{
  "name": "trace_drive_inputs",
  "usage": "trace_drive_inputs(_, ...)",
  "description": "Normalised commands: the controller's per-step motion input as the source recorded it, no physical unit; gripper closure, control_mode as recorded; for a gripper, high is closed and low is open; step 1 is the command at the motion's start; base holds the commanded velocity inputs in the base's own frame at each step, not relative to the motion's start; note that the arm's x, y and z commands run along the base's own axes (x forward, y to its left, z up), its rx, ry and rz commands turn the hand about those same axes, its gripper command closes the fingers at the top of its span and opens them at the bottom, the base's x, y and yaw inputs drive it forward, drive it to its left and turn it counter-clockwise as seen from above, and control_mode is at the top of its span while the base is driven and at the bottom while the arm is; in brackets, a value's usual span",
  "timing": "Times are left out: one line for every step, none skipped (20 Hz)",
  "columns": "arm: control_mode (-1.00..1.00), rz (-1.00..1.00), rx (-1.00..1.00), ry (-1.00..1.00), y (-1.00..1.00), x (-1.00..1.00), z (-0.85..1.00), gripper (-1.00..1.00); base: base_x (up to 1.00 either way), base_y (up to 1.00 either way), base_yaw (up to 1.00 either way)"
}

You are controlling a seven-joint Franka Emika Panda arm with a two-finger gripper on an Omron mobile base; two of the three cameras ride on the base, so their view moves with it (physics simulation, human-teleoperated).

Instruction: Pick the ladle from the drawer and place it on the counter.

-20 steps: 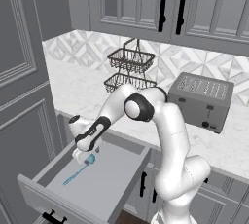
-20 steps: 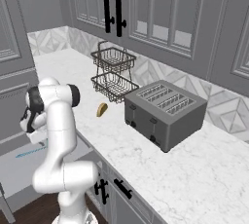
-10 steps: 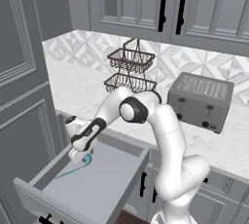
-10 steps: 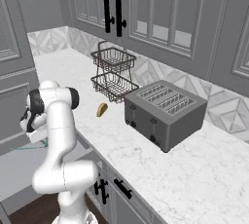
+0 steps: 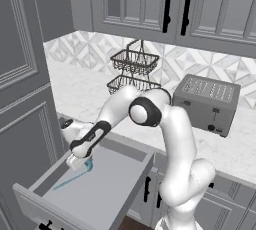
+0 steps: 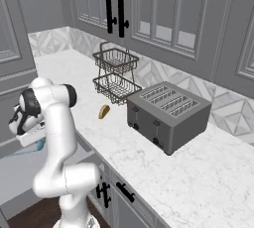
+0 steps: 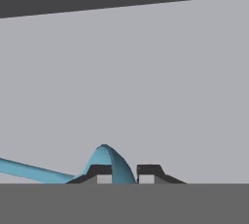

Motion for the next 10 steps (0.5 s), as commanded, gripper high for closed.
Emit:
trace_drive_inputs(-1.00,-0.01,0.03,-0.19,-0.43,-1.00,1.00,1.00,0.00,0.00,0.00)
trace_drive_inputs(-1.00,-0.01,0.05,-0.19,-0.52,-1.00,1.00,1.00,0.00,0.00,0.00)
trace_drive_inputs(-1.00,0.00,0.03,-0.20,-0.59,-1.00,1.00,1.00,0.00,0.00,0.00)
trace_drive_inputs(-1.00,0.00,0.01,-0.19,-0.56,-0.89,1.00,1.00,0.00,0.00,0.00)
trace_drive_inputs(-1.00,0.00,0.00,-0.20,-0.54,-0.67,1.00,1.00,0.00,0.00,0.00)
trace_drive_inputs(-1.00,0.00,0.00,-0.20,-0.72,-0.49,1.00,1.00,0.00,0.00,0.00)
trace_drive_inputs(-1.00,0.00,0.03,-0.23,-0.97,-0.40,1.00,1.00,0.00,0.00,0.00)
trace_drive_inputs(-1.00,0.00,0.04,-0.24,-1.00,-0.26,1.00,1.00,0.00,0.00,0.00)
trace_drive_inputs(-1.00,0.00,0.06,-0.26,-1.00,-0.29,1.00,1.00,0.00,0.00,0.00)
trace_drive_inputs(-1.00,0.00,0.08,-0.22,-1.00,-0.14,1.00,1.00,0.00,0.00,0.00)
